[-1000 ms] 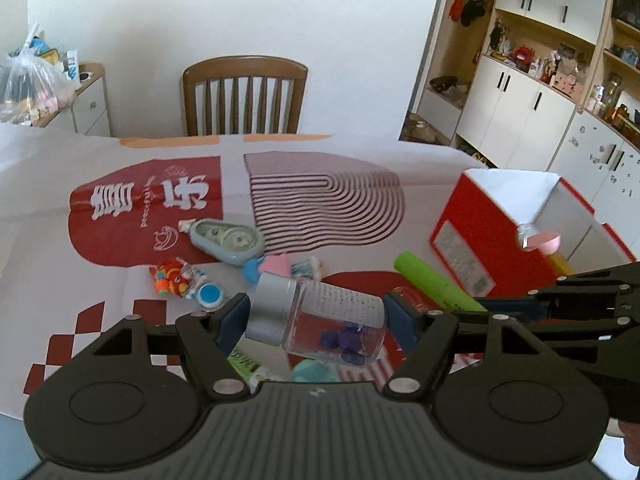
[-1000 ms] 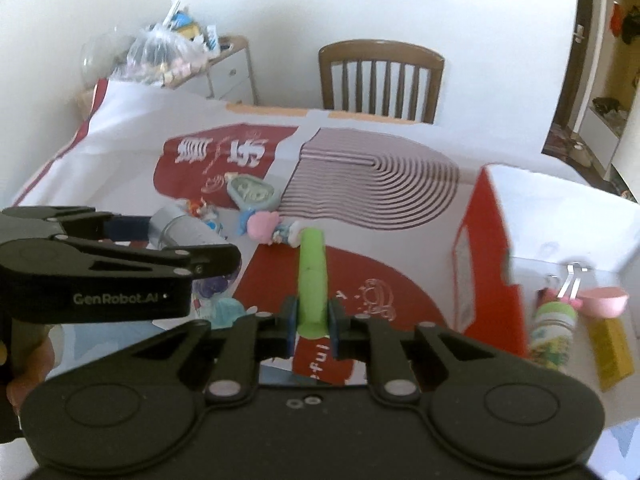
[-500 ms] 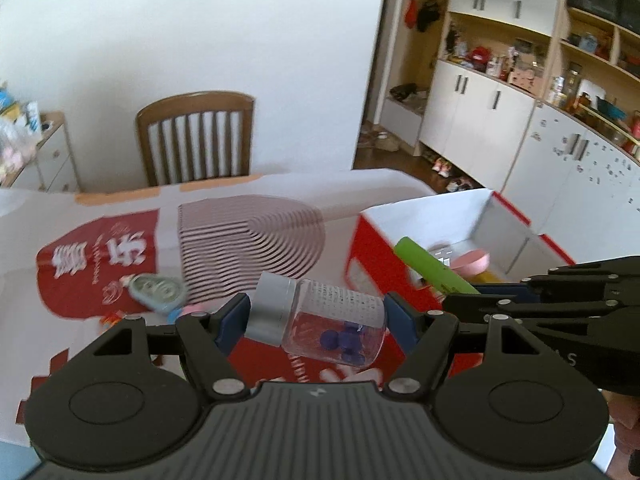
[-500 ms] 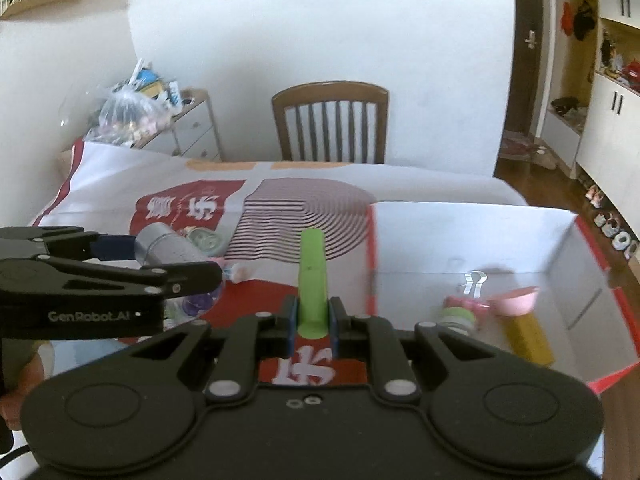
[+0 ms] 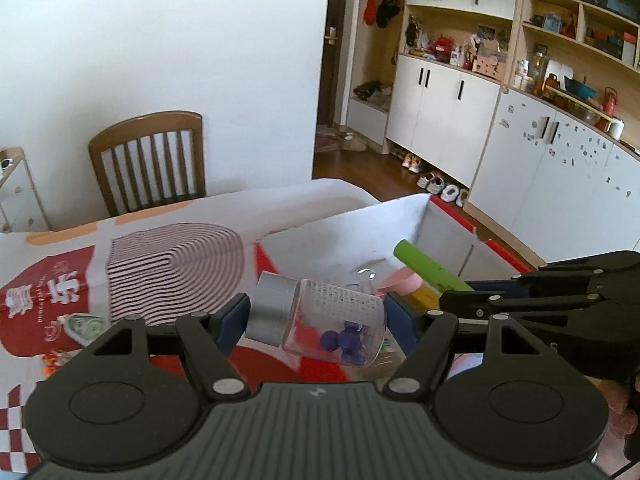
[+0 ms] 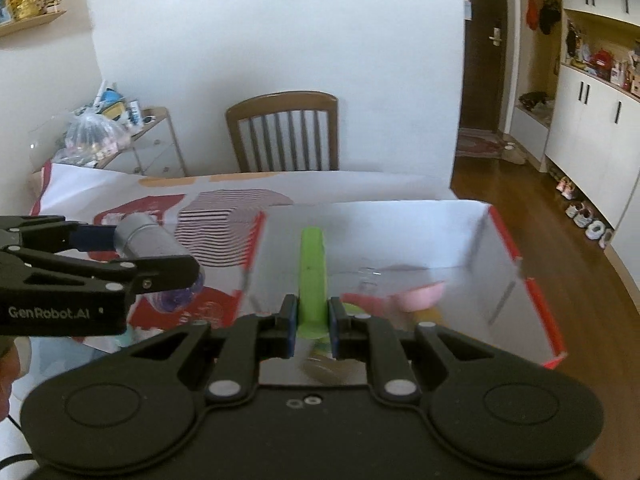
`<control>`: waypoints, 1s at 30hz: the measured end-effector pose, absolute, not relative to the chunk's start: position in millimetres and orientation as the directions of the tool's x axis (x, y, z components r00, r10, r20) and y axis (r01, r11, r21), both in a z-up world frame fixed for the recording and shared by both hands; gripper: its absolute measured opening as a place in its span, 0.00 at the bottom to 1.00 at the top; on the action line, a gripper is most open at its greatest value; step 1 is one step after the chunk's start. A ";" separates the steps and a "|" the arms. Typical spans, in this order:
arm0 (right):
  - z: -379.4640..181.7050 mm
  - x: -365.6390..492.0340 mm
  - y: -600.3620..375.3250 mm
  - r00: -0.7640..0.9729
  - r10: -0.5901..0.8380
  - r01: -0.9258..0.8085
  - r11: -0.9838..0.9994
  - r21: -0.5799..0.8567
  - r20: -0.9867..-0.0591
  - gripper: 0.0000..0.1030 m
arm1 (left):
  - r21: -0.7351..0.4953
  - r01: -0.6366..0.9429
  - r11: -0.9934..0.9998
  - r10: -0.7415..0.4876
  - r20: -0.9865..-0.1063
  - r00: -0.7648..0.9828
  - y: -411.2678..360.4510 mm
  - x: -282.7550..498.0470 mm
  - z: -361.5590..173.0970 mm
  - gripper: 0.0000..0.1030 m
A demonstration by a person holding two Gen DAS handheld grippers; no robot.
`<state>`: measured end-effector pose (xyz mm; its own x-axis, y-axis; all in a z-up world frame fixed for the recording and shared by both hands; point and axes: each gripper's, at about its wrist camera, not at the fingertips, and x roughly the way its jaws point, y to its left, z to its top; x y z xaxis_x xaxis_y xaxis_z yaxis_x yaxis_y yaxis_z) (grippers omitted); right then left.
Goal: Organize rigid objects
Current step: 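Carry the green stick and clear bottle into the shoebox with both grippers, then open the right gripper releasing the green stick while the left gripper releases the bottle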
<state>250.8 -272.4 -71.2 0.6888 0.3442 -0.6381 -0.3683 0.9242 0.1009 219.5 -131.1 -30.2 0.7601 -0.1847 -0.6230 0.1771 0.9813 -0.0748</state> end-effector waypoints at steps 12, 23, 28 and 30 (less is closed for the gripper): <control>-90.2 274.6 -340.7 0.673 0.310 -0.322 0.940 0.112 -0.671 0.14 | -0.066 0.207 0.976 -0.199 -0.657 0.727 -193.7 260.3 -51.0 0.71; -122.3 313.6 -351.2 0.629 0.273 -0.331 0.941 0.066 -0.728 0.14 | 0.009 0.216 0.976 -0.140 -0.736 0.662 -219.6 311.5 -87.1 0.71; -132.0 321.0 -347.9 0.611 0.260 -0.342 0.939 0.046 -0.747 0.14 | 0.039 0.177 0.983 -0.082 -0.773 0.629 -216.2 334.3 -103.8 0.71; -134.8 325.1 -347.0 0.612 0.244 -0.336 0.941 0.032 -0.752 0.14 | 0.041 0.155 0.987 -0.063 -0.793 0.606 -213.9 344.3 -110.5 0.71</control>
<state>325.1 -347.0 -134.8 0.6118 0.2444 -0.7523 -0.3364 0.9412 0.0322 344.3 -213.9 -110.5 0.6064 -0.0628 -0.7926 0.1554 0.9870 0.0407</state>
